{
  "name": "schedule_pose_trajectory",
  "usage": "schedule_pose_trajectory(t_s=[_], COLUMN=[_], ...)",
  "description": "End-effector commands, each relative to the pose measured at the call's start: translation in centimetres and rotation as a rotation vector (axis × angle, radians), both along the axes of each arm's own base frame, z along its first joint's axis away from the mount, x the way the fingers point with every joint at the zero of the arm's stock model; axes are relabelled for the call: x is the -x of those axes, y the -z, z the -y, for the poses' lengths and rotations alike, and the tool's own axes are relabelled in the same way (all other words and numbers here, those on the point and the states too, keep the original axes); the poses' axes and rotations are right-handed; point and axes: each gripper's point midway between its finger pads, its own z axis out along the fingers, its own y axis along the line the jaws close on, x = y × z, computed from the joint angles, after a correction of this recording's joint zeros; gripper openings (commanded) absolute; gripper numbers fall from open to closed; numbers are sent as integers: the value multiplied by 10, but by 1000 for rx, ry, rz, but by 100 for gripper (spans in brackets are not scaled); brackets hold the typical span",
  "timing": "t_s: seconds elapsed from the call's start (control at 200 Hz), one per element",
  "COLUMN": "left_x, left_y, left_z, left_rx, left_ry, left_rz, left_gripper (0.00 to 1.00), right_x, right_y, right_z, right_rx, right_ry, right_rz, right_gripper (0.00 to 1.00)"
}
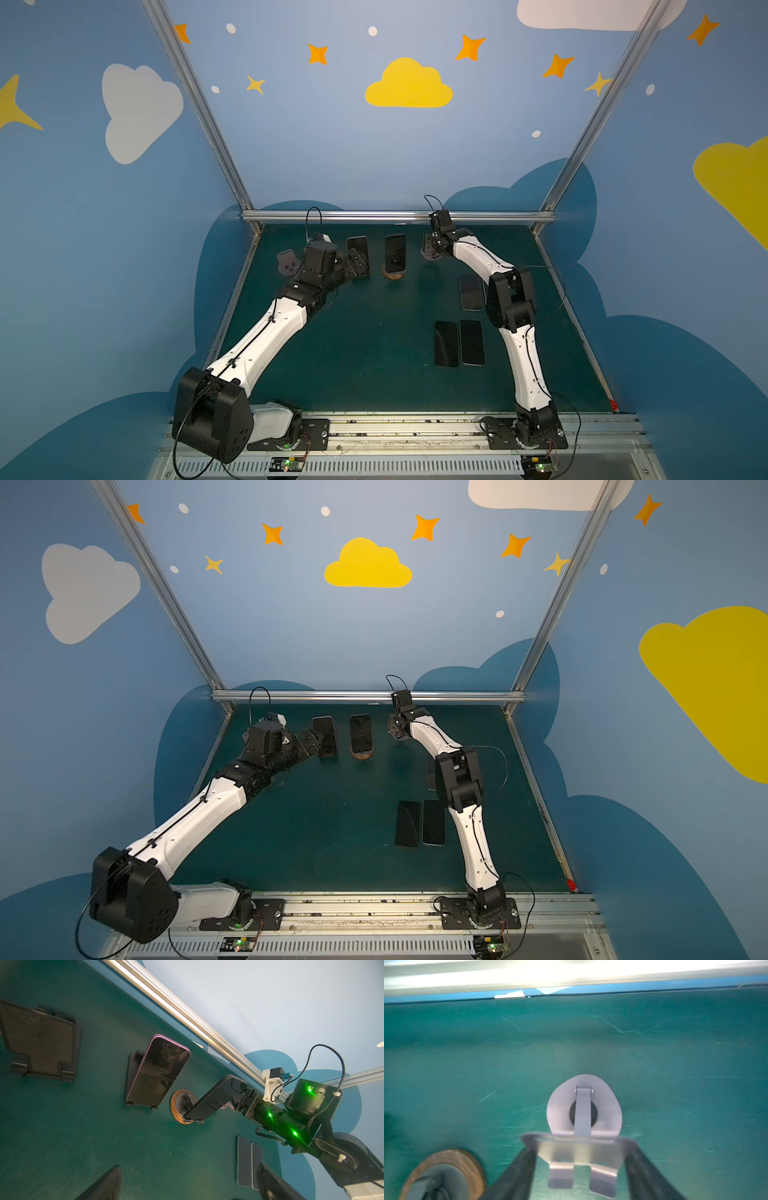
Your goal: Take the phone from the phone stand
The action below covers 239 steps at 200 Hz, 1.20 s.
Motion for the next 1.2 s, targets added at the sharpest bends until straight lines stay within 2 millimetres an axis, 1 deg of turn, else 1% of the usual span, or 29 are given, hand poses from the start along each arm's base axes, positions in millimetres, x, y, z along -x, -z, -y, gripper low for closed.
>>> schedule_pose_trajectory(t_s=[0.0, 0.06, 0.15, 0.25, 0.355, 0.476, 0.481, 0.536, 0.631, 0.676, 0.736, 0.781, 0.906, 1.011, 1.107, 1.192], left_x=[-4, -4, -5, -4, -4, -4, -4, -4, -5, -6, -7, -8, -14, -18, -21, -24], left_y=[-9, -9, -8, -10, -13, -13, -13, -13, -16, -17, -18, -19, -20, -18, -18, -21], left_z=[1, 2, 3, 5, 6, 2, 2, -1, -8, -13, -20, -28, -52, -68, -71, -75], left_rx=[13, 15, 15, 20, 19, 8, 7, -2, 4, 6, 2, -3, 20, 69, 113, 85], left_ry=[0, 9, 14, 25, 31, 19, 20, 8, -14, -29, -55, -77, -142, -181, -179, -167], left_rz=[20, 21, 19, 23, 35, 40, 40, 42, 46, 48, 56, 67, 78, 63, 57, 77], left_gripper=[100, 100, 100, 100, 100, 100, 100, 100, 100, 100, 100, 100, 100, 100, 100, 100], right_x=[1, 1, 1, 4, 13, 31, 32, 45, 68, 78, 90, 98, 110, 110, 105, 96], right_y=[-3, -17, -41, -72, -104, -140, -139, -150, -164, -164, -170, -173, -173, -174, -174, -165], right_z=[-5, -6, -5, -3, -3, -5, -6, -8, -22, -28, -37, -49, -78, -95, -106, -116], right_rx=[-6, -13, -20, -30, -47, -72, -74, -113, -209, -239, -259, -254, -192, -183, -181, -154], right_ry=[-31, -30, -27, -27, -28, -35, -36, -40, -79, -86, -106, -134, -197, -215, -212, -219], right_rz=[-3, 19, 58, 102, 144, 211, 208, 232, 264, 266, 283, 297, 325, 336, 348, 346], right_gripper=[79, 82, 86, 87, 87, 87, 87, 87, 87, 87, 88, 88, 90, 91, 91, 91])
